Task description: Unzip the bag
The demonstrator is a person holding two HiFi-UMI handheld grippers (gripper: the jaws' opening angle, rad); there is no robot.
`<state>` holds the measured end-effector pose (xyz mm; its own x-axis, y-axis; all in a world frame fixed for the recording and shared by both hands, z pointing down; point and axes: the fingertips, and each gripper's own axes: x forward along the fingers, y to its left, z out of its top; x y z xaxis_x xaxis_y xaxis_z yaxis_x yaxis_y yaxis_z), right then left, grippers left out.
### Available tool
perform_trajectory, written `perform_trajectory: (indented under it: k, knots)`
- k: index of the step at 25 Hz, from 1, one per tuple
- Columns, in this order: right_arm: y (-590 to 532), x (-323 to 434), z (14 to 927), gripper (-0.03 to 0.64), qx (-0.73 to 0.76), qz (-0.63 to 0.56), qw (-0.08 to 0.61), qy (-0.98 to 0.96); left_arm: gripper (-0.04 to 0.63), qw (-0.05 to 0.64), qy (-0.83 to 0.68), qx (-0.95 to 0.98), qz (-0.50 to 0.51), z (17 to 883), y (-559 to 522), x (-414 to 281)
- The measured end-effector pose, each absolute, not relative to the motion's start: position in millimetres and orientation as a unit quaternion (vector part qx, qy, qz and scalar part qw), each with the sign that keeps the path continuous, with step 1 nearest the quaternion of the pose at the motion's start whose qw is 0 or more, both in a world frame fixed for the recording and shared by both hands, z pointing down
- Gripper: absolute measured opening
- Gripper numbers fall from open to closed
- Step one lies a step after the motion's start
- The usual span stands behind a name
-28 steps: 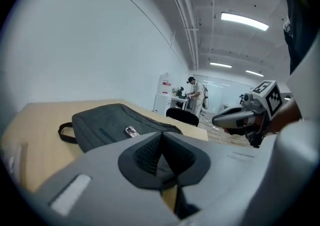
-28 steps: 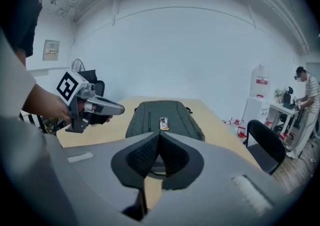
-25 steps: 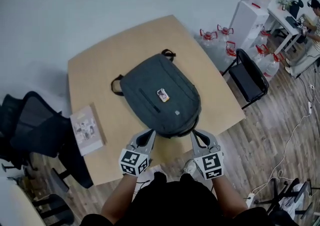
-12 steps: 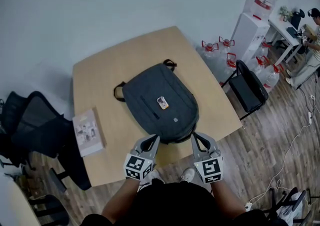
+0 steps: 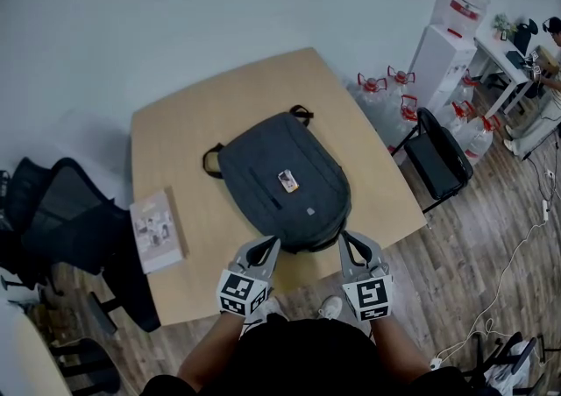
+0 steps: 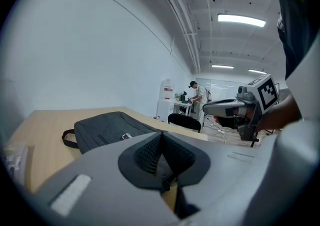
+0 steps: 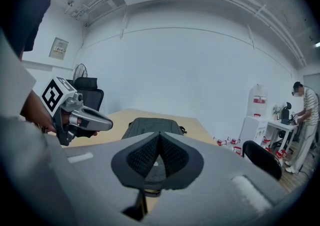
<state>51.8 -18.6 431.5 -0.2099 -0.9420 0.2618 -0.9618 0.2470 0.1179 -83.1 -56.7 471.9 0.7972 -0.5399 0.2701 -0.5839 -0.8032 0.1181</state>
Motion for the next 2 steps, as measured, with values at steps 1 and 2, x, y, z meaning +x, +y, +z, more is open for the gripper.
perform_trajectory:
  k: [1,2]
  knots:
    - [-19.2,51.1,431.1,0.002,0.613,0.032,0.139,-0.777,0.017,0.098,-0.298,0.943,0.113,472.1,-56.5,-84.1]
    - [-19.7,50.5,430.7,0.002,0.613,0.029,0.138,-0.777,0.017,0.099,-0.299,0.942,0.114,472.3,-56.4,-85.1]
